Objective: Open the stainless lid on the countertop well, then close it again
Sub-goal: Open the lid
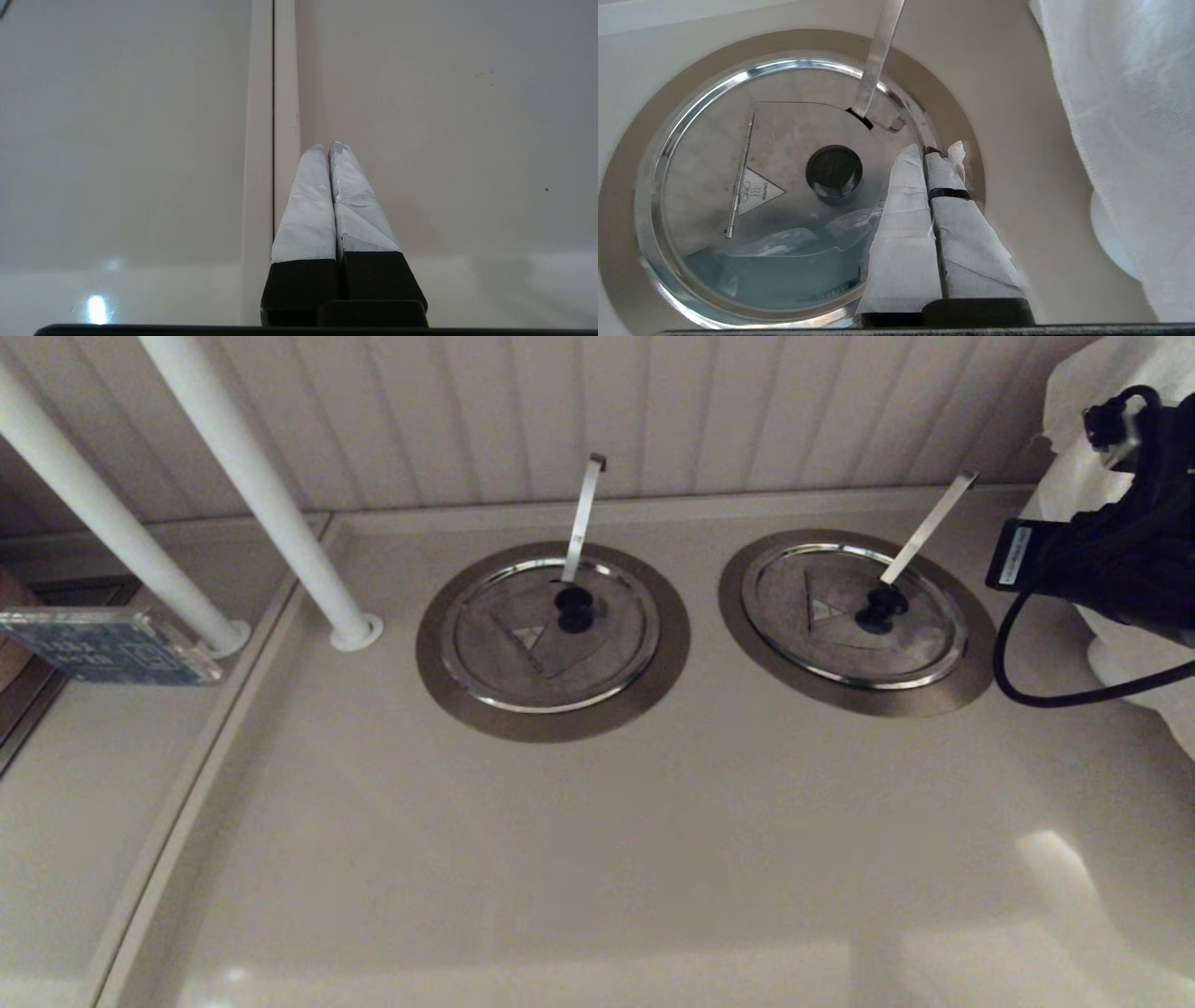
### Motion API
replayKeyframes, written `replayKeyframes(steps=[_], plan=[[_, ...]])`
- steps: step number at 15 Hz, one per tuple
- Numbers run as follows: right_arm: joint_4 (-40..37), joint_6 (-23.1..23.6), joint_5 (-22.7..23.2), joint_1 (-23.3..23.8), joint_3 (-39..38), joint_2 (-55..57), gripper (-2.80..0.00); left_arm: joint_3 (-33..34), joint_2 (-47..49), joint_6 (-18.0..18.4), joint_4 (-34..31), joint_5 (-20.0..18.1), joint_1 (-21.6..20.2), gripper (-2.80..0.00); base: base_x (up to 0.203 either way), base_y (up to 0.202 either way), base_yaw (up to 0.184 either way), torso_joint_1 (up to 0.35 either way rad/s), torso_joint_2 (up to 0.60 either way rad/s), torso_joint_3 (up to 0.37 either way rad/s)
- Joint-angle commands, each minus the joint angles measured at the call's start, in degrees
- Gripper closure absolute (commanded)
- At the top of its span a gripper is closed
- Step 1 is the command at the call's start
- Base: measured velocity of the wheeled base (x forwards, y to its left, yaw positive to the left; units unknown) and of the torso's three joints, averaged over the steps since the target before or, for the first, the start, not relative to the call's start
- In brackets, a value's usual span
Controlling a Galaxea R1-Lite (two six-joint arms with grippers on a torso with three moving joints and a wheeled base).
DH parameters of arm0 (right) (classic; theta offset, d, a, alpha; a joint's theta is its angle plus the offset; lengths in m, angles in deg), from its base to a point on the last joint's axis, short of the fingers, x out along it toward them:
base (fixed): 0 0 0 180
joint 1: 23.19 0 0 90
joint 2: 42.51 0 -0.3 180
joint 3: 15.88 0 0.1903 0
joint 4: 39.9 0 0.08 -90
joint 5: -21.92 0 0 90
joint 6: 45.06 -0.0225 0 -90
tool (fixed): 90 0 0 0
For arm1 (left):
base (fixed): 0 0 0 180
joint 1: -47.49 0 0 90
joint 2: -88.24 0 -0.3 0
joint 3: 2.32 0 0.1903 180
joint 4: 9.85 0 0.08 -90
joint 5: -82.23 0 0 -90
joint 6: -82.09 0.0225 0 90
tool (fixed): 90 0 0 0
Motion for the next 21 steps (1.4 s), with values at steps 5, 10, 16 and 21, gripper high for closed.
replayKeyframes(steps=[5,10,16,21], plan=[[0.16,-0.88,0.25,-1.44,-0.34,1.29,-2.8,0.02,-0.09,0.02,0.01,0.0,0.0,0.0,0.0,0.0,0.0,0.0,0.0,0.0],[11.23,-1.67,6.07,-2.04,-4.57,6.66,-2.8,-0.06,-0.09,0.02,0.01,0.0,0.0,0.0,0.0,0.0,0.0,0.0,0.0,0.0],[28.04,-1.42,5.92,-1.99,-7.54,16.9,-2.8,0.02,-0.09,0.02,0.01,0.0,0.0,0.0,0.0,0.0,0.0,0.0,0.0,0.0],[31.45,-1.52,5.72,-2.68,-7.54,18.69,-2.8,-0.06,-0.09,0.02,0.01,0.0,0.0,0.0,0.0,0.0,0.0,0.0,0.0,0.0]])
